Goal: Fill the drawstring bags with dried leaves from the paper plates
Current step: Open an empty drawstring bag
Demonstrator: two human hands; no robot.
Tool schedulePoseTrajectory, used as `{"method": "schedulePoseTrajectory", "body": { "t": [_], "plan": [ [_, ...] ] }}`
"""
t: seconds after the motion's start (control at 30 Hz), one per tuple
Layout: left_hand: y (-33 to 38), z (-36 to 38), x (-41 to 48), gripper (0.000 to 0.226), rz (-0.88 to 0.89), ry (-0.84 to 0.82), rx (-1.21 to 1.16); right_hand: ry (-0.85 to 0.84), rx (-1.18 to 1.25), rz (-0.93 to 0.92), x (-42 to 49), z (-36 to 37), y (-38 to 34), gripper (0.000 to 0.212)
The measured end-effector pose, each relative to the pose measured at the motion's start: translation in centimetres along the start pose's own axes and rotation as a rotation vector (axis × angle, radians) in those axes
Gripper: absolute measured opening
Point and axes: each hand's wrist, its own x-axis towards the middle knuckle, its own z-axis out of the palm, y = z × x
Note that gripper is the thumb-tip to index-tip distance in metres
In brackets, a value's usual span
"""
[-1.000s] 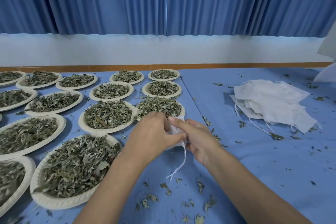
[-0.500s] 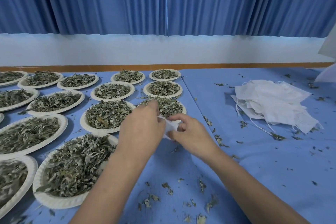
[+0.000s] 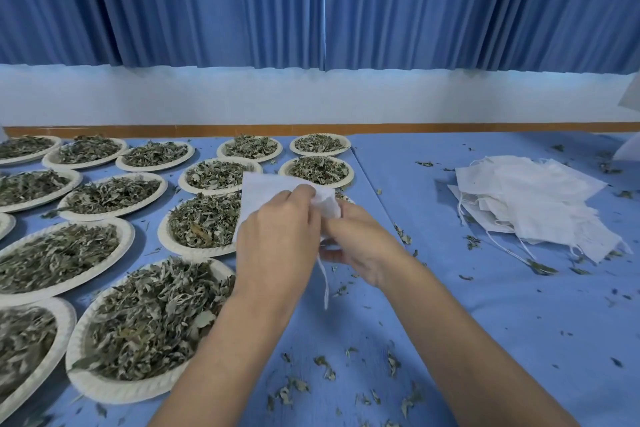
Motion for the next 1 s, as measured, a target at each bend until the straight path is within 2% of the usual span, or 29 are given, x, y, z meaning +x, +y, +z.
{"method": "schedulePoseTrajectory", "body": {
  "t": [0.07,0.17,0.2,0.27,0.3,0.37,0.43,0.47,0.5,0.57,0.67,0.87,1.0],
  "plan": [
    [-0.3,0.1,0.3,0.025,-0.036,-0.025,-0.082,0.029,-0.033,-0.072,-0.1,0.3,1.0,0.02],
    [-0.9,0.1,0.7,0.018,-0.091,-0.057,-0.147,0.135,-0.243,-0.138,0.1,-0.6,2.3,0.036],
    [-1.0,0.1,0.8,0.017,-0.106,-0.058,-0.159,0.129,-0.232,-0.117,0.0,-0.8,2.6,0.035],
    [-1.1,0.0,1.0,0.016,-0.138,-0.068,-0.158,0.125,-0.18,-0.087,0.1,-0.9,3.0,0.015],
    [-1.3,0.0,1.0,0.016,-0.141,-0.08,-0.135,0.178,-0.194,-0.135,0.1,-0.7,3.2,0.024],
    [-1.5,0.1,1.0,0.016,-0.139,-0.098,-0.091,0.369,-0.26,-0.436,-0.1,-0.2,3.3,0.037],
    [-1.4,0.1,1.0,0.016,-0.158,-0.088,-0.103,0.487,-0.463,-0.831,-0.6,0.2,2.9,0.022],
    [-1.4,0.1,1.1,0.016,-0.165,-0.079,-0.103,0.52,-0.59,-0.947,-0.8,0.3,2.9,0.013],
    [-1.4,0.0,1.1,0.016,-0.169,-0.072,-0.094,0.547,-0.688,-0.985,-0.7,0.3,3.0,0.009],
    [-1.5,-0.1,1.1,0.016,-0.173,-0.061,-0.101,0.57,-0.769,-0.891,-0.7,0.3,2.9,0.01],
    [-1.5,-0.4,1.1,0.016,-0.156,-0.084,-0.146,0.494,-0.859,-0.652,-0.6,-0.1,2.9,0.011],
    [-0.7,-0.3,1.0,0.017,-0.068,-0.162,-0.112,0.341,-1.082,-0.548,-0.6,0.1,2.8,0.03],
    [-0.4,-0.7,1.1,0.013,-0.074,-0.149,-0.173,0.325,-1.133,-0.422,-0.8,-0.1,2.8,0.033]
  ]
}}
